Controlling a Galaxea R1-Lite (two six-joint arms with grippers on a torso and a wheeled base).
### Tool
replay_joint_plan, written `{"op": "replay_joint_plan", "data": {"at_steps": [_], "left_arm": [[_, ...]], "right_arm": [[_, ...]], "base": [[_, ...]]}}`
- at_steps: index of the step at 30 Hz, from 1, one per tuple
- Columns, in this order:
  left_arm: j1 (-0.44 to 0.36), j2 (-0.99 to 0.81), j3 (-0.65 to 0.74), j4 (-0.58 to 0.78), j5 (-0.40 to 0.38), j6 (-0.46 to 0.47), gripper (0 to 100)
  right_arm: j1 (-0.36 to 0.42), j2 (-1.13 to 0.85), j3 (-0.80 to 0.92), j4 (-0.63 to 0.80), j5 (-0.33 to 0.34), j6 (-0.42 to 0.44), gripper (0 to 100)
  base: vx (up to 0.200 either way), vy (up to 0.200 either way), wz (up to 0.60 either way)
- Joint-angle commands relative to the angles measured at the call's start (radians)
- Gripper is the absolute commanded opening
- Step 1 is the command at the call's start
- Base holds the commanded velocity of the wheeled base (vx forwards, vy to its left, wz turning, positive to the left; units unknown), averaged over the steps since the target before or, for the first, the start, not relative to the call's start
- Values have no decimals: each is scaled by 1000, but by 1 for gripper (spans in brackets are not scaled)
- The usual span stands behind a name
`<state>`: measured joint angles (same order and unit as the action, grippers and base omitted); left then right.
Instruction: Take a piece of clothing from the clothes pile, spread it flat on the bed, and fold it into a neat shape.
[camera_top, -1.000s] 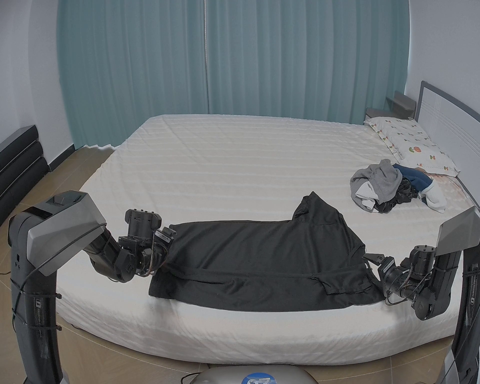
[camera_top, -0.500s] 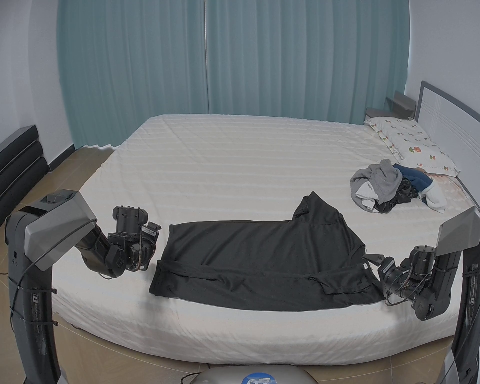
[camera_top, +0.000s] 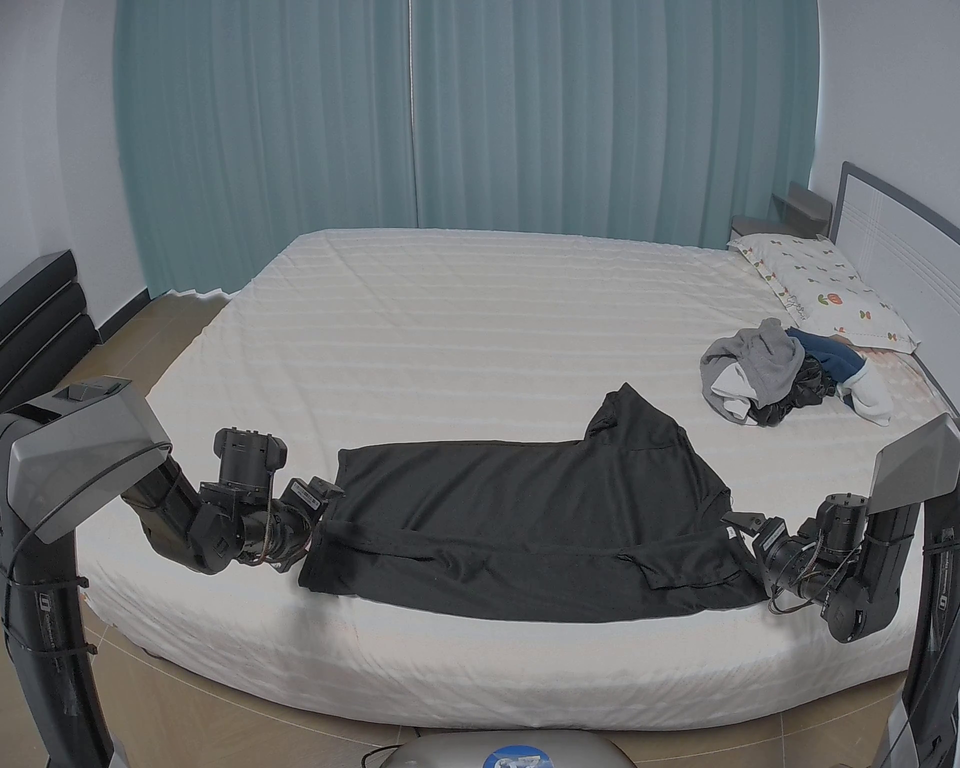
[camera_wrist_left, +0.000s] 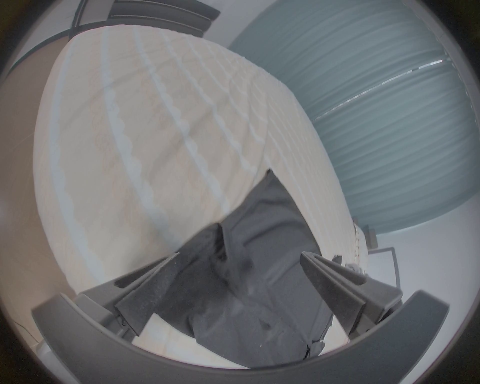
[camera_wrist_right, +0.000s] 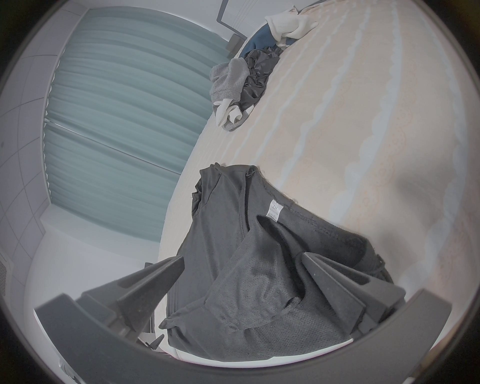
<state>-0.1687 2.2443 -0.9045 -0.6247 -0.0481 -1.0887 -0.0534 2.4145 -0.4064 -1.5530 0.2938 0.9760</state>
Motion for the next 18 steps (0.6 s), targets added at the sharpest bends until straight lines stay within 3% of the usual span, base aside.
{"op": "replay_joint_plan", "data": {"at_steps": [1,10,11,18], "left_arm": [[-26,-20,-17,29,1,1,100],[-28,37,-68,43,8,1,100],[-32,43,-70,49,8,1,0],[-48,44,-83,83,10,6,0]], "right_arm": [[1,5,0,-12,1,-2,100],[1,5,0,-12,1,-2,100],[1,5,0,-12,1,-2,100],[3,5,0,-12,1,-2,100]], "base": [[0,0,0],[0,0,0],[0,0,0],[0,0,0]]}}
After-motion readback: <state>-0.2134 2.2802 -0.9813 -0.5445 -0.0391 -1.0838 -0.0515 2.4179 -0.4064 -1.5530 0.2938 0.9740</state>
